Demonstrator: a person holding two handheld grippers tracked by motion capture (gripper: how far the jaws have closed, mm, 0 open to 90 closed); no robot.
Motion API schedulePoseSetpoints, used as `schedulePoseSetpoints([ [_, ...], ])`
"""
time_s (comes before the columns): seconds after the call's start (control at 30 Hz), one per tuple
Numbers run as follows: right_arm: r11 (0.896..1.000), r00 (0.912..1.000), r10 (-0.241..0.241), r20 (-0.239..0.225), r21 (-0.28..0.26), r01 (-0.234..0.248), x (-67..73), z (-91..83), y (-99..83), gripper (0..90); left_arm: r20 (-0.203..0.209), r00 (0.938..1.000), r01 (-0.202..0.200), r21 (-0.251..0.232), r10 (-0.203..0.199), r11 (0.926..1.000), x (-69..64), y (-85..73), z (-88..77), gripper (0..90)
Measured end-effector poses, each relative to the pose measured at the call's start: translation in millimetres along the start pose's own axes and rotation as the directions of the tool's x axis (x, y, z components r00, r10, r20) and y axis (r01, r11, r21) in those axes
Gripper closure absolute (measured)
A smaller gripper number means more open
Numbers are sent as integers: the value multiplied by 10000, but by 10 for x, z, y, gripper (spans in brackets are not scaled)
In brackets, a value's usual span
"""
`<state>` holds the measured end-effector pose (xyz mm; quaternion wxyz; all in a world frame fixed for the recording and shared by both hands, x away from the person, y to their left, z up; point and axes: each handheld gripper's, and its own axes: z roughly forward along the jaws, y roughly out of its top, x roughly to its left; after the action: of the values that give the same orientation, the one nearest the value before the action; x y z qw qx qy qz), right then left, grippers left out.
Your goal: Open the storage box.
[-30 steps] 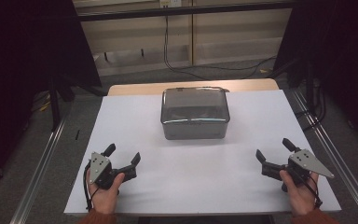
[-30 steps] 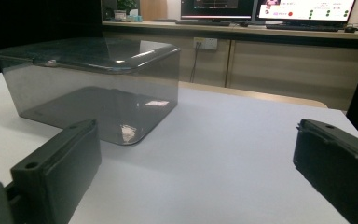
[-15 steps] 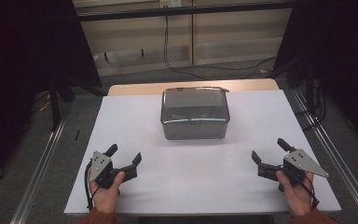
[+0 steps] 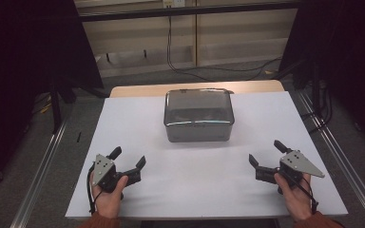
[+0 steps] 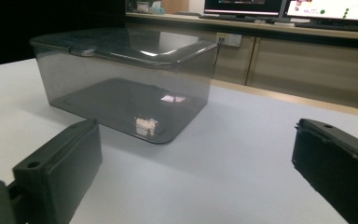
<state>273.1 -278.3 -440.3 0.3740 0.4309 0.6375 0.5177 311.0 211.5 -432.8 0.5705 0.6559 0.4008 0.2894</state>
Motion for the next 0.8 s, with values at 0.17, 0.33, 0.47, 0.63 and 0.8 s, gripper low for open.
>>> schedulePoseSetpoints([
  [0.17,10000,9999,69,-137,13,-68,31,41,11,7,-31,10000,-77,4,77,10000,0,-1,15,44],
  [0.33,10000,9992,-42,-407,5,42,121,114,34,0,31,9999,-110,87,109,9999,1,-4,26,44],
  [0.47,9999,9989,77,-468,83,-74,157,160,49,0,87,9999,-122,72,121,9999,0,-2,26,44],
  [0.63,10000,9977,-12,-679,-1,12,225,243,76,0,130,9999,31,119,-32,9999,-9,1,11,44],
  [0.8,9998,9939,-200,-1082,-48,196,324,355,118,0,97,9999,-96,23,96,10000,-11,7,13,44],
])
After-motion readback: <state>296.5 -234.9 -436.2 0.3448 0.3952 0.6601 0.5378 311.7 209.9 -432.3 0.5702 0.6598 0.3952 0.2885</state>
